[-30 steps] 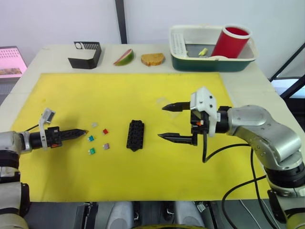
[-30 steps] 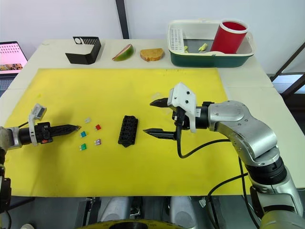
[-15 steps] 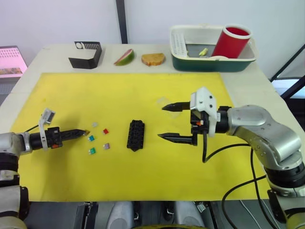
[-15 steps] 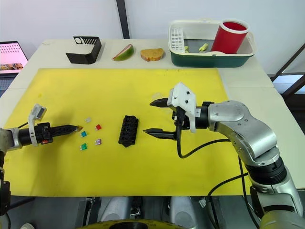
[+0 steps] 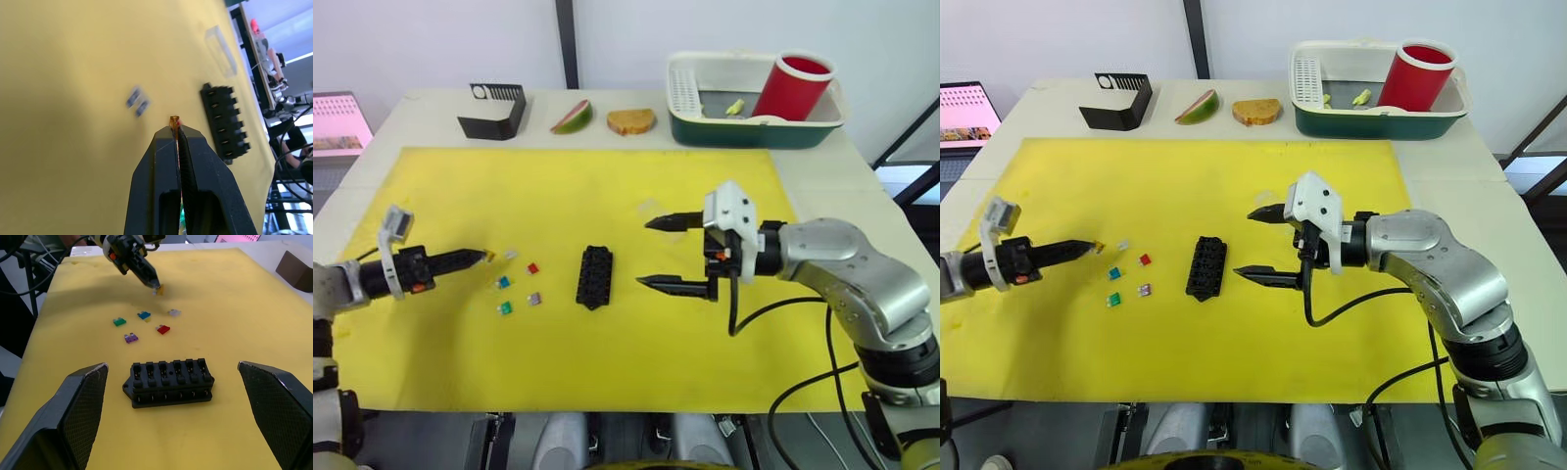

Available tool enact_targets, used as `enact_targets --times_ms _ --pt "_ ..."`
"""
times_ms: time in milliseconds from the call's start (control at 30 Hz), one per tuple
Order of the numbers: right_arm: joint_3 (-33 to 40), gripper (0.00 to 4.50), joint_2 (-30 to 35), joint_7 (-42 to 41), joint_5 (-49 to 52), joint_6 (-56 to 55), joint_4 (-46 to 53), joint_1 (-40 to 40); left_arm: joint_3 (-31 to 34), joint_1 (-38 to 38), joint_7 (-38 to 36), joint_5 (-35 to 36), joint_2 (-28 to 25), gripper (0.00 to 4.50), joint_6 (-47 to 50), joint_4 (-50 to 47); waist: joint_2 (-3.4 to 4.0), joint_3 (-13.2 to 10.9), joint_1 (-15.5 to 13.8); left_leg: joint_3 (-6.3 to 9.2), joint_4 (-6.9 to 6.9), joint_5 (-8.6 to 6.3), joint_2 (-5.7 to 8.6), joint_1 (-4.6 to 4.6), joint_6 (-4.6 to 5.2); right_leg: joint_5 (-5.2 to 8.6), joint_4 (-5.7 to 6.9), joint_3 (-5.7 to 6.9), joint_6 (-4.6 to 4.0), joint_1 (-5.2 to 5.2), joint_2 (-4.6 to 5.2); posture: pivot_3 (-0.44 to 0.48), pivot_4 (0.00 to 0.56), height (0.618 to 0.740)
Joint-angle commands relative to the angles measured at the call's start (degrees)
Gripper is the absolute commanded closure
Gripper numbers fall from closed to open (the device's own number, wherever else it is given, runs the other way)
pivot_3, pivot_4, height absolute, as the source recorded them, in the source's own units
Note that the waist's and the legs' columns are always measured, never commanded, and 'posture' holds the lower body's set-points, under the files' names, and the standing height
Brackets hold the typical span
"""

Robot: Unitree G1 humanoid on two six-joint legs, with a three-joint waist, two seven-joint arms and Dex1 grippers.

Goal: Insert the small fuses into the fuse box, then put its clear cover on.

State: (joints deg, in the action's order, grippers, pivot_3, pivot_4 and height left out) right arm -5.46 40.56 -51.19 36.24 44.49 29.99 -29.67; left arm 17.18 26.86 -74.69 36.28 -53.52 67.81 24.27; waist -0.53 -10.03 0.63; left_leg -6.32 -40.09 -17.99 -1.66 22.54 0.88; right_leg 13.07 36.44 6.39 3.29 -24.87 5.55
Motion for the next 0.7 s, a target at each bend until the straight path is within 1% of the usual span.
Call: enact_targets --times_ms 33,200,333,433,567,667,700 --pt "5.4 0.0 -2.8 3.8 7.0 4.9 0.0 -0.9 3.9 3.8 2.5 7.2 0.6 4.48 4.6 -10.9 -0.09 0.0 -0.1 0.02 0.0 0.0 0.0 0.01 0.0 0.0 0.0 0.0 0.0 0.01 0.02 0.0 0.15 0.74" --pt "12.3 0.0 -10.3 15.5 21.2 16.0 -3.5 -7.2 3.7 10.5 7.6 14.0 7.3 4.48 6.7 -21.4 -0.14 0.0 0.0 0.15 -0.03 0.02 0.06 -0.01 -0.03 -0.01 -0.01 0.03 0.0 0.12 0.04 0.0 0.15 0.74" --pt "14.2 0.0 -14.6 23.4 30.9 21.4 -5.8 -12.2 1.9 15.2 10.6 17.7 12.5 4.48 6.1 -26.1 -0.14 0.0 0.3 0.15 0.02 0.07 0.0 -0.04 -0.12 -0.01 0.0 0.02 -0.01 0.1 0.02 0.0 0.15 0.74" --pt "14.2 0.0 -16.5 28.3 35.3 24.3 -9.0 -15.9 0.4 17.8 11.8 19.6 15.4 4.48 5.3 -28.0 -0.14 0.0 0.3 0.17 0.03 0.1 -0.01 -0.04 -0.15 -0.01 0.0 0.02 -0.02 0.1 -0.01 0.0 0.15 0.74" --pt "13.9 0.0 -17.2 32.1 37.9 25.5 -11.1 -17.6 -0.2 18.6 13.3 21.4 16.5 4.48 4.9 -28.7 -0.13 0.0 0.2 0.16 0.03 0.09 0.03 -0.04 -0.14 -0.01 0.0 0.01 -0.02 0.1 -0.04 0.0 0.15 0.74" --pt "13.4 0.85 -17.9 34.2 38.8 25.2 -12.0 -18.0 -0.6 18.7 13.9 22.3 16.7 4.5 4.3 -29.1 -0.13 0.0 0.2 0.16 0.04 0.09 0.03 -0.03 -0.13 -0.01 -0.01 0.01 -0.02 0.1 -0.05 0.0 0.15 0.74" --pt "13.3 0.85 -18.0 34.6 39.3 25.2 -12.0 -18.1 -0.7 18.6 14.0 22.5 16.6 4.5 4.1 -29.1 -0.13 0.0 0.2 0.16 0.04 0.09 0.03 -0.03 -0.13 -0.01 -0.01 0.01 -0.02 0.1 -0.05 0.0 0.15 0.74"
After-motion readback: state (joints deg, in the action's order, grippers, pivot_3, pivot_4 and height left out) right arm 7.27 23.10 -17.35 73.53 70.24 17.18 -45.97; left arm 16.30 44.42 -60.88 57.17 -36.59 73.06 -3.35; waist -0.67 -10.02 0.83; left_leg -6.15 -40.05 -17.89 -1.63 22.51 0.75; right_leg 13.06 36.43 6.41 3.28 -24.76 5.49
